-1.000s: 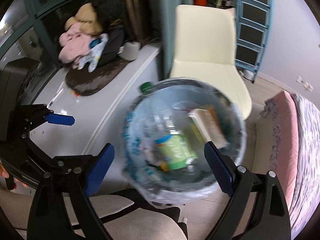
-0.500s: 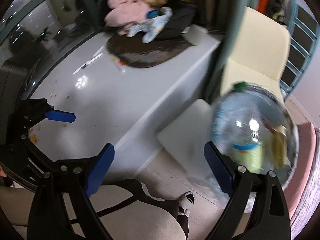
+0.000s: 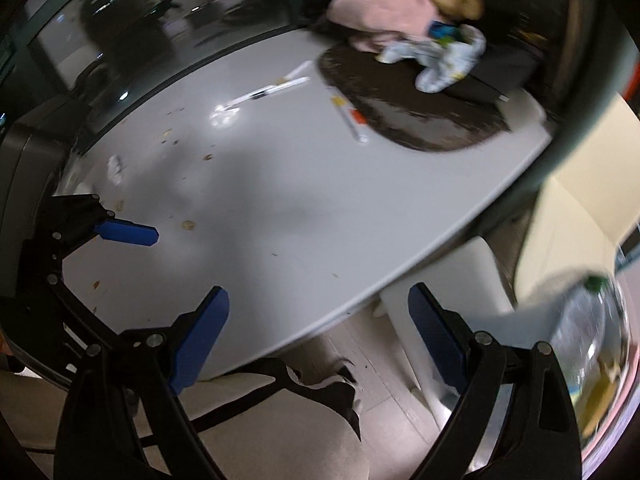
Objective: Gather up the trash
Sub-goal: 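Withdraw the left gripper from the bin back toward the table, then move both grippers over the table toward the red wrapper and tissue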
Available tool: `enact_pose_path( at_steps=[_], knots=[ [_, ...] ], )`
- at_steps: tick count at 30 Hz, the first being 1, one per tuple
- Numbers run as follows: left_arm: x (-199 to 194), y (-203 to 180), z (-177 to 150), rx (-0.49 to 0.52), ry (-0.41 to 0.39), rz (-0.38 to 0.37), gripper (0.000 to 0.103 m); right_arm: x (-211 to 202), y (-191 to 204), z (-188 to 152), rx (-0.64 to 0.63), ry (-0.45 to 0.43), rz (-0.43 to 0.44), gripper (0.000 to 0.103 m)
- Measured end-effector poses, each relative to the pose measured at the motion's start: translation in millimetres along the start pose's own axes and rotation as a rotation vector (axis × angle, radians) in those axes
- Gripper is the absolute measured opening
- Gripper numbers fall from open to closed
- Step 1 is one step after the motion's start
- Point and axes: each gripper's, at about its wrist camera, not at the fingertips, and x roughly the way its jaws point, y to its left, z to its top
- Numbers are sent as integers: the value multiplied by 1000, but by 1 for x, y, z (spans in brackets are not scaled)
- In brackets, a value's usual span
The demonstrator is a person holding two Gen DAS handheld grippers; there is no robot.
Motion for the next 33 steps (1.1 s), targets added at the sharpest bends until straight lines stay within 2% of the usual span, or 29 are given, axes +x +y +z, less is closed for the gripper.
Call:
enact_pose_path(
  at_steps=[8,21,27,33],
  knots=[
    [0,41,-2,-185,13,46,97,30,20,34,-137,42,99,88],
    [-1,73,6,-440,-12,99,97,66,35,88,-346,82,230,88],
    [-1,85,-9,-542,-15,123,97,80,50,95,-421,116,266,88],
    [-11,108,-41,-662,-35,143,97,88,82,102,-505,131,310,88]
  ],
)
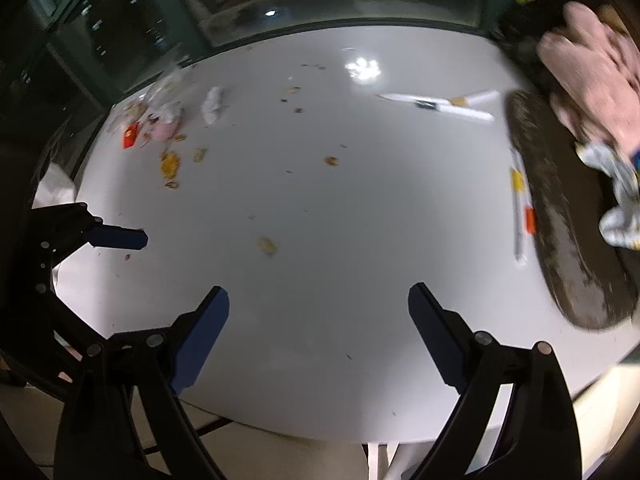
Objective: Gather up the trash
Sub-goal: 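Move both grippers over the table toward the red wrapper and tissue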
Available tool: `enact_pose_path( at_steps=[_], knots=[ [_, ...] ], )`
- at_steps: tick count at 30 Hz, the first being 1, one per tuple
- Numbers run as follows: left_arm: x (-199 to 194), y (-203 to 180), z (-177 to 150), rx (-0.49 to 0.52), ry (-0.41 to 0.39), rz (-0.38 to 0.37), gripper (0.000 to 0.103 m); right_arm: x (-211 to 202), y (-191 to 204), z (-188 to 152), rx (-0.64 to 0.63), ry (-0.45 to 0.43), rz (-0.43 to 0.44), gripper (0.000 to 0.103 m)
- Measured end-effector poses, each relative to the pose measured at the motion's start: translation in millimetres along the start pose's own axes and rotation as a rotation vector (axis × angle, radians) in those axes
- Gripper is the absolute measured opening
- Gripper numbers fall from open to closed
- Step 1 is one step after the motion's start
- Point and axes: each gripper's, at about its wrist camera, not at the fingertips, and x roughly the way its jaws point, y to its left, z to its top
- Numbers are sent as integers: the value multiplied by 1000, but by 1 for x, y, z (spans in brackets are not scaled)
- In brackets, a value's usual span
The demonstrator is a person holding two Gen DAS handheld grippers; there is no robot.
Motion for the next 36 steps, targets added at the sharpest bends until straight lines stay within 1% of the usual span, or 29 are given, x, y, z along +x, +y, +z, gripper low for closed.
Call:
enact_pose_path(
  at_steps=[5,6,8,9,14,18,23,28,33,36],
  knots=[
    [-8,38,-18,-78,-18,8,97,13,36,16,-77,15,23,88],
    [-9,49,-22,-94,-20,5,97,17,48,21,-95,17,26,88],
    [-11,64,-27,-110,-14,6,97,20,61,26,-111,19,23,88],
    [-15,74,-30,-115,-15,11,97,22,75,30,-116,18,28,88],
    [-36,116,-39,-106,-46,23,97,28,117,50,-129,-3,32,88],
    [-53,149,-42,-95,-66,33,97,34,158,72,-142,-21,33,88],
    [-72,197,-47,-108,-98,46,97,37,194,94,-156,-47,28,88],
    [-76,236,-62,-123,-118,32,97,47,234,107,-186,-52,16,88],
    [-70,267,-76,-143,-109,10,97,66,266,116,-211,-21,-3,88],
    [-67,285,-79,-151,-109,14,97,74,281,122,-225,-2,-6,88]
  ],
)
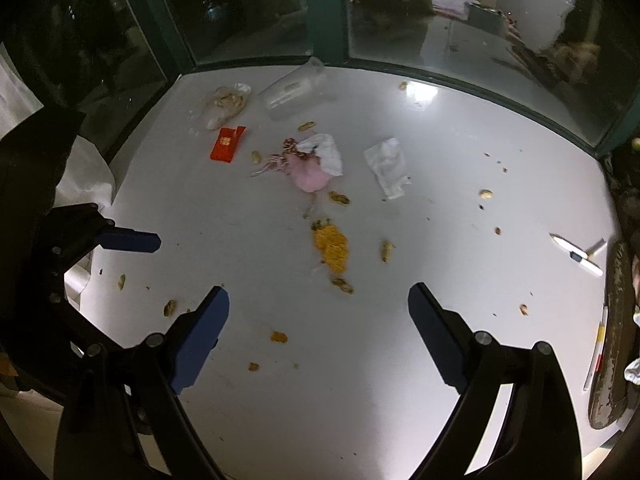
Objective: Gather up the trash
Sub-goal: 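Move both grippers over the table toward the red wrapper and tissue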
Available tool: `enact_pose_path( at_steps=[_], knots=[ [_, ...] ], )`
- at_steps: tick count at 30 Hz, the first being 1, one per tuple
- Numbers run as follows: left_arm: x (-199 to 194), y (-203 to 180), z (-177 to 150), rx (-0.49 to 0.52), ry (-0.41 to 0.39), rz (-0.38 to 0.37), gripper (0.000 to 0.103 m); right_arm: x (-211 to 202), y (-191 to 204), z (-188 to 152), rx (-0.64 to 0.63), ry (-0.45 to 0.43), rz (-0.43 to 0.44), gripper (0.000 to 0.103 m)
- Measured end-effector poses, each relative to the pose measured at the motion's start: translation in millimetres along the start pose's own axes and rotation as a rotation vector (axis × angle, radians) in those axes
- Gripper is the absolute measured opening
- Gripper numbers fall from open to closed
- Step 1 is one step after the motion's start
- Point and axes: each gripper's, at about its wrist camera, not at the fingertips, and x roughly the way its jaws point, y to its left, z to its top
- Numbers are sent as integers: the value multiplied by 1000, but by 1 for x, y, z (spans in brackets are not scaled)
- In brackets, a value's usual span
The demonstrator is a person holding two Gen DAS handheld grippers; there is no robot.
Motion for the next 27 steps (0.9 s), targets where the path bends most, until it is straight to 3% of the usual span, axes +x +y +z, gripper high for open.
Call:
enact_pose_path(
  at_steps=[7,12,27],
  knots=[
    [9,28,11,-43,-8,44,97,23,12,27,-55,32,18,88],
    [19,47,21,-118,17,24,97,39,10,45,-79,39,36,88],
    [58,85,66,-155,54,25,97,96,-9,94,-82,91,88,88]
  ],
)
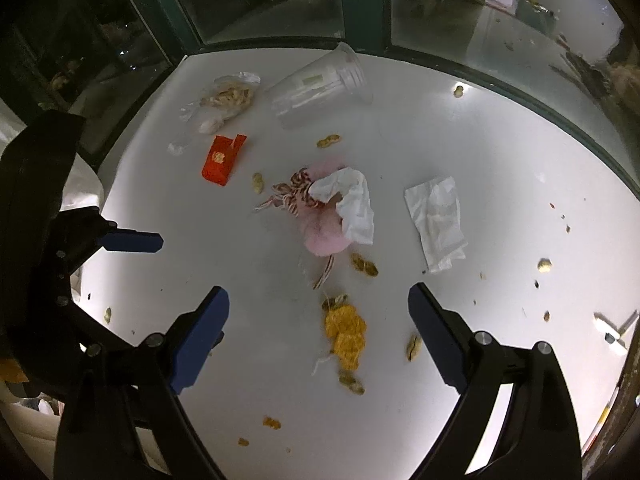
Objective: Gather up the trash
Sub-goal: 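Move both grippers over the table toward the red wrapper and tissue, then lower the right gripper onto the white tissue and striped string and close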
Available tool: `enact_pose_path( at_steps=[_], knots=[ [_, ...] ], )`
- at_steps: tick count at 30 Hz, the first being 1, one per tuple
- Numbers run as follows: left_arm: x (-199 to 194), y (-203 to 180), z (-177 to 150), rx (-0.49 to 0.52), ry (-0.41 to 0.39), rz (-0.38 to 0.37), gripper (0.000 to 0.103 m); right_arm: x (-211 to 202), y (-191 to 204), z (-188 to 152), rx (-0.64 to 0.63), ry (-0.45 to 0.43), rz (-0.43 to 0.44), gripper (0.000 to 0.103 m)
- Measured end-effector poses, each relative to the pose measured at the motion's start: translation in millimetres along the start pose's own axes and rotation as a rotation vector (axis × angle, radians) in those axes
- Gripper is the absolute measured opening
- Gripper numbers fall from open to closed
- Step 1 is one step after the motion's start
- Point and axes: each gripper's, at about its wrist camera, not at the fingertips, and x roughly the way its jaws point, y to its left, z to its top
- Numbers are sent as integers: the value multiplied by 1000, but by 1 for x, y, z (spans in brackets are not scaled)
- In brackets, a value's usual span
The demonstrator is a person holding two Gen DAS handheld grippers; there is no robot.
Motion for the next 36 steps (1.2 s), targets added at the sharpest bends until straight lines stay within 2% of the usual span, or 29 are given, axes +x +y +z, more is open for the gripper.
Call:
enact_pose_path(
  at_steps=[12,16,23,36],
  knots=[
    [26,48,24,-80,29,16,97,45,-13,27,4,46,23,88],
    [26,67,33,-128,20,0,97,51,-10,39,-15,18,18,88],
    [27,84,49,-172,-4,-9,97,62,-10,58,-21,-1,32,88],
    [44,106,64,-211,-13,3,97,92,-16,69,-8,49,65,88]
  ],
)
